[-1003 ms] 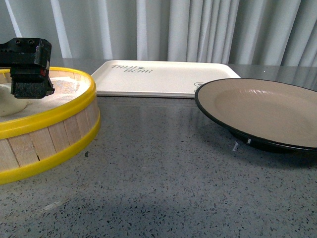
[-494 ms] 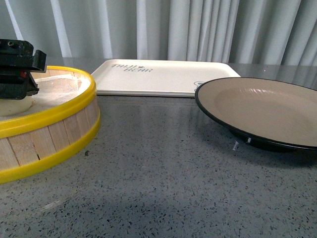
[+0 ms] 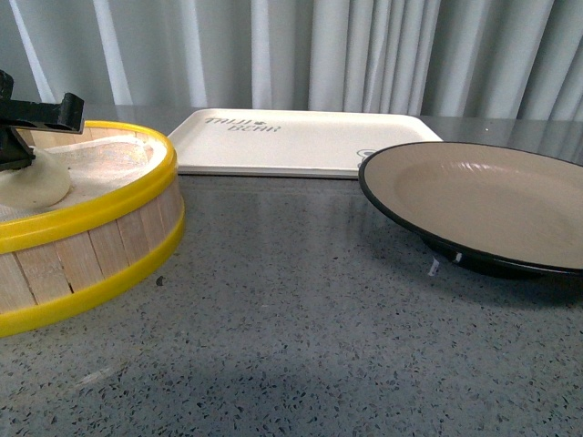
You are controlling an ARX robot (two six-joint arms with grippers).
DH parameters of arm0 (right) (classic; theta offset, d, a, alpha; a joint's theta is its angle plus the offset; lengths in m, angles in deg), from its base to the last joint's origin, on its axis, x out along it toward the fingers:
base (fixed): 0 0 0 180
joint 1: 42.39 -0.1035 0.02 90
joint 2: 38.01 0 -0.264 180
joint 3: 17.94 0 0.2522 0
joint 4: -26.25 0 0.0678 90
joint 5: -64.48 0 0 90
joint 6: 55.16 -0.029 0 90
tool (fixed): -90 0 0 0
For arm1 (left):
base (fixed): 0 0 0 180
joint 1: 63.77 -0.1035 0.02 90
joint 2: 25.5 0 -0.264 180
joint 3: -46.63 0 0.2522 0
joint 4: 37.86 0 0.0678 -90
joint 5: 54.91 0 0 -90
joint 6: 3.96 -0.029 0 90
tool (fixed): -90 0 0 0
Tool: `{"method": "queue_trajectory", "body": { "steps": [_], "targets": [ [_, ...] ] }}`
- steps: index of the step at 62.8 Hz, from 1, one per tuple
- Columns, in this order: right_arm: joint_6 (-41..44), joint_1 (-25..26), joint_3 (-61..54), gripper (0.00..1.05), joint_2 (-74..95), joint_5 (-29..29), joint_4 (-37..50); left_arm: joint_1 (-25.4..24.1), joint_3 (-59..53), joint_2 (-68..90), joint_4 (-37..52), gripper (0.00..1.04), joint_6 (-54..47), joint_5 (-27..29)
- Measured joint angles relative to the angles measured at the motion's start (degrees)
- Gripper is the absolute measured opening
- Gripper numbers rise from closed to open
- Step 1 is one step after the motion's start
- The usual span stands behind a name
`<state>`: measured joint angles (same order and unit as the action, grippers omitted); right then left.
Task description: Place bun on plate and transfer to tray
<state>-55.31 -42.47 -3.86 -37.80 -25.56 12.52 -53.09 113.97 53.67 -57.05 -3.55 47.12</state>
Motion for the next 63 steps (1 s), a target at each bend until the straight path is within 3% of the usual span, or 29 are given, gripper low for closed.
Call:
{"method": "queue_trajectory", "body": {
  "steps": [42,49,63],
  "targets": [
    [0.0,0.0,0.0,0.96,0.0,0.0,0.0,1.0,6.0,-6.5,-5.2,0.04,0.3,-2.6],
    [0.0,0.0,0.0,0.96,0.0,0.0,0.0,4.4,8.0,-6.8,-5.6,0.04,1.0,-2.6],
    [0.0,0.0,0.0,0.96,0.0,0.0,0.0,16.5,14.1,-4.8,-4.3,0.04,1.9,-0.9]
  ]
}}
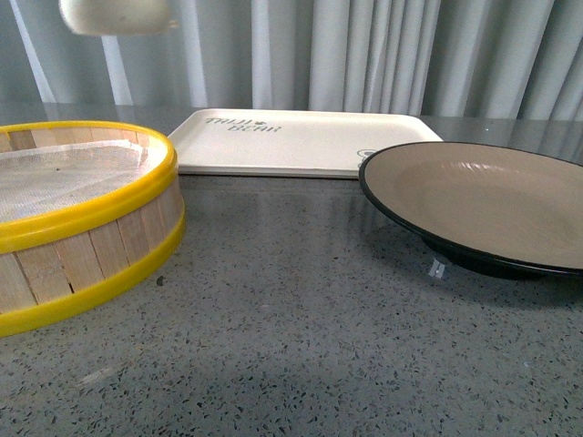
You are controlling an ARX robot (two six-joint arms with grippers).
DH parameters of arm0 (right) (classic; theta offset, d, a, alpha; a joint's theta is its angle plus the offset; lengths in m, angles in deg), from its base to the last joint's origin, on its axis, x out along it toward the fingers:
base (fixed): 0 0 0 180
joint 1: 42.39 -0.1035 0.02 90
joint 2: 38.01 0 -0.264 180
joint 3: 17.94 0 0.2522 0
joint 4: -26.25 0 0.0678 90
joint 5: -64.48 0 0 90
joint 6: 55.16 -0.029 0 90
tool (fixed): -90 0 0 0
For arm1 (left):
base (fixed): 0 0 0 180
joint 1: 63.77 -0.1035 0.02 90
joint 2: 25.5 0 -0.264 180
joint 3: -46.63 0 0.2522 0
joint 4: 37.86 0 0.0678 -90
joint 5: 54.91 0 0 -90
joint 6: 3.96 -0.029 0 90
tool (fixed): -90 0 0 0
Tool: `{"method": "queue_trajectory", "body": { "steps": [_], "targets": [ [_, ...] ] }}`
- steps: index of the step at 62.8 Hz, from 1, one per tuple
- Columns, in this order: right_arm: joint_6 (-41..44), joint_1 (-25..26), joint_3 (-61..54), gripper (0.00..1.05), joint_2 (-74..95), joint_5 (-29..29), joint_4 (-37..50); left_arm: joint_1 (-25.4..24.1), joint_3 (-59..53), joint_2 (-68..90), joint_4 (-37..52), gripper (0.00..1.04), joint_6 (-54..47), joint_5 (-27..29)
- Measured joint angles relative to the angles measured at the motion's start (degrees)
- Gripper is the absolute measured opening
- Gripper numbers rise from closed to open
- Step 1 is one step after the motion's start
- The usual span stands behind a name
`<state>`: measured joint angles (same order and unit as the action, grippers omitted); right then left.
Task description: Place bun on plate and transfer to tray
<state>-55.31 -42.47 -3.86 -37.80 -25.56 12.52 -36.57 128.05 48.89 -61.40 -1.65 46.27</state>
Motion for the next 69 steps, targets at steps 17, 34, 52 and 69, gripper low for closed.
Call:
{"method": "queue_trajectory", "body": {
  "steps": [17,34,52,69],
  "targets": [
    [0.0,0.0,0.0,0.96,0.0,0.0,0.0,13.2,11.4,16.0,2.0,0.04,1.2,0.3],
    [0.0,0.0,0.0,0.96,0.0,0.0,0.0,19.7,17.6,26.6,6.0,0.04,4.5,-0.2],
    [0.0,0.0,0.0,0.96,0.0,0.0,0.0,21.4,17.3,32.9,11.1,0.04,7.1,0.9],
    [0.0,0.0,0.0,0.96,0.0,0.0,0.0,21.3,17.0,35.5,14.1,0.04,7.0,3.1]
  ]
}}
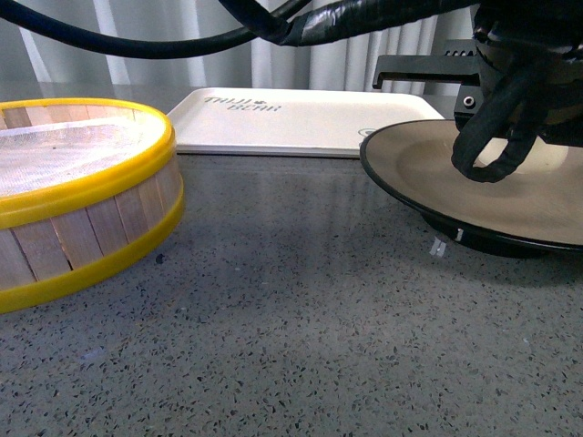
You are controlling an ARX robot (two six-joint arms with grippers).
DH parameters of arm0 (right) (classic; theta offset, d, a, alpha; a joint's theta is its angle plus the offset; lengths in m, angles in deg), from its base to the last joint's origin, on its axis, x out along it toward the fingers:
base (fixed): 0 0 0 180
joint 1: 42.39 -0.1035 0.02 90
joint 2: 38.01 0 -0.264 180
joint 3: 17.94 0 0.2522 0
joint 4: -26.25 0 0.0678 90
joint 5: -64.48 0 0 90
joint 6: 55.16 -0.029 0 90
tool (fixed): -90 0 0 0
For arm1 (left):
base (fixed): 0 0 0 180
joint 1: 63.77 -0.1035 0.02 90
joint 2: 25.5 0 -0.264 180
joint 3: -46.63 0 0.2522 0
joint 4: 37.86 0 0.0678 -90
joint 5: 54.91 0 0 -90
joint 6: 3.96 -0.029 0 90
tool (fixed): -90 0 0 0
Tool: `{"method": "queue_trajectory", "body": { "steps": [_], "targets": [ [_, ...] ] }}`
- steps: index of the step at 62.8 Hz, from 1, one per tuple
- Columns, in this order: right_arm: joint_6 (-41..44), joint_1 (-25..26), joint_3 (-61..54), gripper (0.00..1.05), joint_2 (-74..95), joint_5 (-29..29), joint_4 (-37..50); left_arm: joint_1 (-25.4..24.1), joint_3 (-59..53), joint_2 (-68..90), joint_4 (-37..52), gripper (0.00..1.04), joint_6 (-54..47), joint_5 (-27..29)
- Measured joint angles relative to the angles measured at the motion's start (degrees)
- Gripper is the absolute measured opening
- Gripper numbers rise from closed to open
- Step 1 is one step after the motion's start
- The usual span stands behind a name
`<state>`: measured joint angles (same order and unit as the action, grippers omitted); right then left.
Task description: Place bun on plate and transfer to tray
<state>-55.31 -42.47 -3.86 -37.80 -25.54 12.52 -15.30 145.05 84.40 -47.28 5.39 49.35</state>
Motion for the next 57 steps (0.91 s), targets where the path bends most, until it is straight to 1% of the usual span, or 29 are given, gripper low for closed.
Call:
{"method": "queue_trajectory", "body": {
  "steps": [7,34,42,46,57],
  "targets": [
    [0.0,0.0,0.0,0.96,0.0,0.0,0.0,-0.1,0.0,0.9,0.6,0.04,-0.3,1.3],
    [0.0,0.0,0.0,0.96,0.0,0.0,0.0,-0.7,-1.7,1.9,2.0,0.04,-1.6,2.3],
    [0.0,0.0,0.0,0.96,0.0,0.0,0.0,-0.8,-1.7,1.9,2.0,0.21,-1.7,2.3],
    [0.0,0.0,0.0,0.96,0.0,0.0,0.0,-0.8,-1.7,1.9,1.9,0.34,-1.8,2.3],
    [0.0,0.0,0.0,0.96,0.0,0.0,0.0,-0.9,-1.7,1.9,1.7,0.57,-2.3,2.2]
  ]
}}
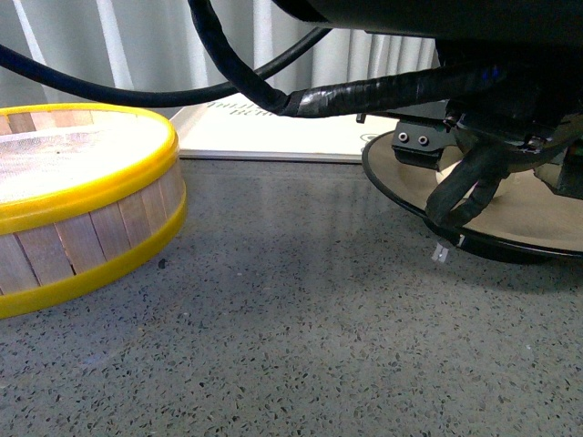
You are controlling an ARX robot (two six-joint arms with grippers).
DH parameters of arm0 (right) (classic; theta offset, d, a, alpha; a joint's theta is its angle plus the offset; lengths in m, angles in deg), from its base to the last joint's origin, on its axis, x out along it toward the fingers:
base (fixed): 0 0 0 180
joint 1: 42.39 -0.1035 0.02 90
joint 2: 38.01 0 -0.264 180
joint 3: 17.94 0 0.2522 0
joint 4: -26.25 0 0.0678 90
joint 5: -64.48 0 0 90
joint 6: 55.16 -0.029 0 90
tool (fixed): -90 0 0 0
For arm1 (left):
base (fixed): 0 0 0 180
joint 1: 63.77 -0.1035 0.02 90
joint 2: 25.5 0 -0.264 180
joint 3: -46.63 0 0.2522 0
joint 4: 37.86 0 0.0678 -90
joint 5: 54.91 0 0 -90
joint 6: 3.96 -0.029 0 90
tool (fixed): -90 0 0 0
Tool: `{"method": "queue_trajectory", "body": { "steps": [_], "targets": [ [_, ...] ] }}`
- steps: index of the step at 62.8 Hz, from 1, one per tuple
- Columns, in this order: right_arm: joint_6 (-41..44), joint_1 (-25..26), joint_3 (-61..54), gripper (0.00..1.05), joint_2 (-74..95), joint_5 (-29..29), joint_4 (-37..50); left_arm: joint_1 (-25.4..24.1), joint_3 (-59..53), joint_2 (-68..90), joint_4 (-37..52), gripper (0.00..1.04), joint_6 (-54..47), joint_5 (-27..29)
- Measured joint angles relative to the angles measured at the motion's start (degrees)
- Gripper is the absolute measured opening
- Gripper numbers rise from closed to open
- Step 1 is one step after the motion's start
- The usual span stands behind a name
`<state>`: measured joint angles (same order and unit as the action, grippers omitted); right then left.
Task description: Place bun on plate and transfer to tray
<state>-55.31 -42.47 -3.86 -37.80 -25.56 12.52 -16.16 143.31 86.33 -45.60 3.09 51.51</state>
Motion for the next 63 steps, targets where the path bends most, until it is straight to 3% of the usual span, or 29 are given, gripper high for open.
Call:
{"method": "queue_trajectory", "body": {
  "steps": [19,46,63],
  "targets": [
    [0.0,0.0,0.0,0.96,0.0,0.0,0.0,0.0,-0.1,-0.8,-0.5,1.0,-0.6,-0.5],
    [0.0,0.0,0.0,0.96,0.0,0.0,0.0,-0.4,-1.1,-2.8,-0.7,0.98,0.4,-2.8],
    [0.0,0.0,0.0,0.96,0.0,0.1,0.0,-5.0,-9.8,-12.4,3.8,0.98,0.5,-1.0]
  ]
}}
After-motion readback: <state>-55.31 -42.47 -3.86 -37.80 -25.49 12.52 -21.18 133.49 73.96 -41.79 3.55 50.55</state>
